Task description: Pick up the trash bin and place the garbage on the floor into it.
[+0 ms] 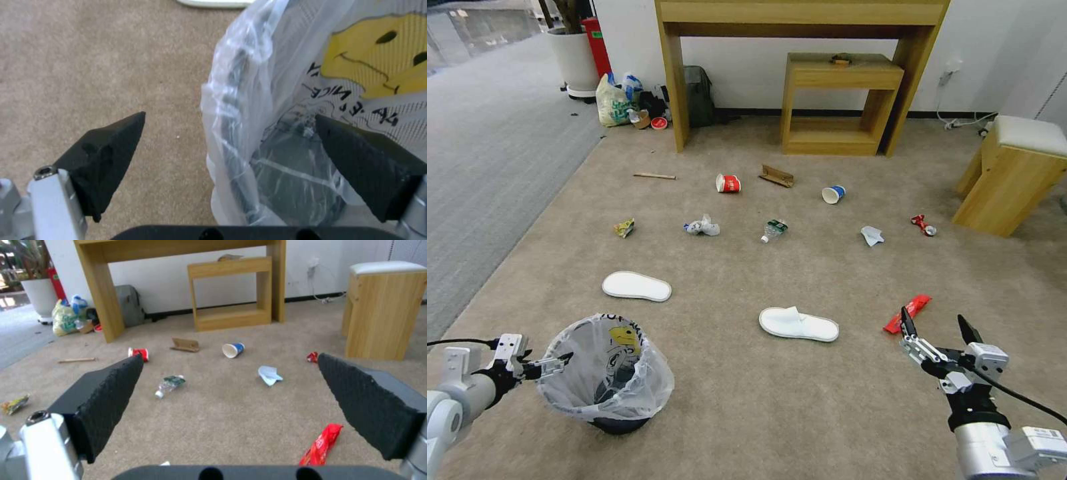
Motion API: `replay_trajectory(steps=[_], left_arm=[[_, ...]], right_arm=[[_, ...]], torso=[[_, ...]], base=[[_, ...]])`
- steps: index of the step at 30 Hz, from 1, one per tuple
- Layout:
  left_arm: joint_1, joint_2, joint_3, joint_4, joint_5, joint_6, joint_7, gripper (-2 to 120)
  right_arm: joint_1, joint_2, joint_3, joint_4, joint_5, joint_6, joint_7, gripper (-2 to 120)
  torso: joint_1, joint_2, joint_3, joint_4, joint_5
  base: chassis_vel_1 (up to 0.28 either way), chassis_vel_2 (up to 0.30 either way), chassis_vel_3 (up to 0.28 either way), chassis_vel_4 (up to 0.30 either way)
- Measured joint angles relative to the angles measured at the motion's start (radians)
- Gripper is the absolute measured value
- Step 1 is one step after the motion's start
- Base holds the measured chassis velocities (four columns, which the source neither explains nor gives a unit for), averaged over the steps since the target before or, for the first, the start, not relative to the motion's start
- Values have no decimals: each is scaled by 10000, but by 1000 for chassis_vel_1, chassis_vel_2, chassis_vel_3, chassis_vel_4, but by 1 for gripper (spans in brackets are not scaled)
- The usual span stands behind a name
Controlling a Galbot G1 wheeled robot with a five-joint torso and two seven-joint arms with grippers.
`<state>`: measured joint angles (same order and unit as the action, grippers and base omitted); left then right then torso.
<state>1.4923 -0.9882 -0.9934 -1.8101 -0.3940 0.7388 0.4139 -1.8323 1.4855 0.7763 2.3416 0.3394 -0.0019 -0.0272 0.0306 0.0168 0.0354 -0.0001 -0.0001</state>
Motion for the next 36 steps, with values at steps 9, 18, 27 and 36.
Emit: replay_trajectory(steps=[9,18,27,36], left_arm=[[-141,-38,128,416,261,-17,313,100],[-458,-57,364,775,523,-26,335,100],[-571,-105,437,1048,570,-53,338,100],[-579,-155,424,1058,651,-77,430,68]], right_arm=[[-39,38,-35,-1,184,-18,147,100],[-61,87,-49,-14,215,-9,212,100],[-66,95,-41,-38,153,118,293,100],[-65,111,-109,-40,111,206,382,100]], torso=[[0,0,0,0,1],[0,0,0,-1,1],[0,0,-1,0,5],[0,1,-1,0,3]], base=[[0,0,0,0],[0,0,0,0],[0,0,0,0],[0,0,0,0]])
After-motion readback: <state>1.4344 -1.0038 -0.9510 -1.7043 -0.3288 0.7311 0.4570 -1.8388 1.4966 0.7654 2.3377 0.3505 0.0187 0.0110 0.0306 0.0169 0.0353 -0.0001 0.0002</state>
